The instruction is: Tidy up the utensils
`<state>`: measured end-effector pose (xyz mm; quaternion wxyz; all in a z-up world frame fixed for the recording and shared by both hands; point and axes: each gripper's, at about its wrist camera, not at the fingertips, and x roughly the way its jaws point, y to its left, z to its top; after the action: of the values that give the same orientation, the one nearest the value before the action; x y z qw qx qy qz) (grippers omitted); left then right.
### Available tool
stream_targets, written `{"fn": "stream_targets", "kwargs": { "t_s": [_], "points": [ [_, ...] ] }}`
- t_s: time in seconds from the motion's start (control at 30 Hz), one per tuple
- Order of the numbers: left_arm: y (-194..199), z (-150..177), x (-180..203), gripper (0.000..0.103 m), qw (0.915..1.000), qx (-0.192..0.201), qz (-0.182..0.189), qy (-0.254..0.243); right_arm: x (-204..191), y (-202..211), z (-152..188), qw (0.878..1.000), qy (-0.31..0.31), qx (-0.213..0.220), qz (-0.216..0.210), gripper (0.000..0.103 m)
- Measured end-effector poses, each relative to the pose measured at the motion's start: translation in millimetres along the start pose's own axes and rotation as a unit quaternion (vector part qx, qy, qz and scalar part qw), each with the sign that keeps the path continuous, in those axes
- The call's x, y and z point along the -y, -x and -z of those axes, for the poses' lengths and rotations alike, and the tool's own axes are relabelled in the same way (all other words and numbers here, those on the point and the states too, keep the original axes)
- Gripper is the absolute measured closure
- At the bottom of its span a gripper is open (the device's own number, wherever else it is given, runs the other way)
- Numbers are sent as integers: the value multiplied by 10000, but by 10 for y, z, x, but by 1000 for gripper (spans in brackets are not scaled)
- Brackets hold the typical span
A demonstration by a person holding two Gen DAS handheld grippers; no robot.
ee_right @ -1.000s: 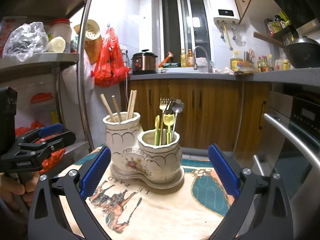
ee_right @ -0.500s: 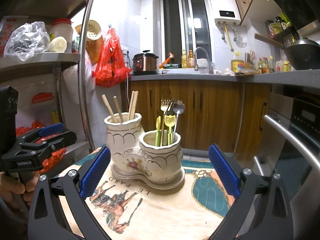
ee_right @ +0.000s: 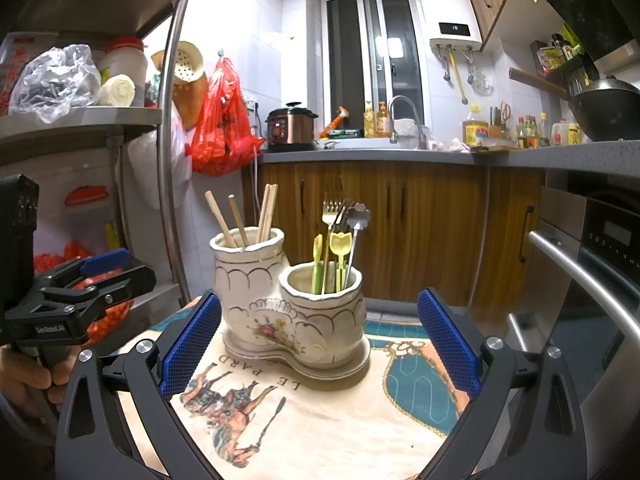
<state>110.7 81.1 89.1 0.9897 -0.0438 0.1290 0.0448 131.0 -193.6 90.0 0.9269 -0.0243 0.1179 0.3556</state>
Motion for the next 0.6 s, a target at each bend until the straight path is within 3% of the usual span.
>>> {"fn": "stream_targets", "kwargs": {
  "t_s": [0.6],
  "points": [
    [1,9,11,5,10000,-13,23,-4,-6,10,-1,10000,3,9,-8,5]
  ]
}}
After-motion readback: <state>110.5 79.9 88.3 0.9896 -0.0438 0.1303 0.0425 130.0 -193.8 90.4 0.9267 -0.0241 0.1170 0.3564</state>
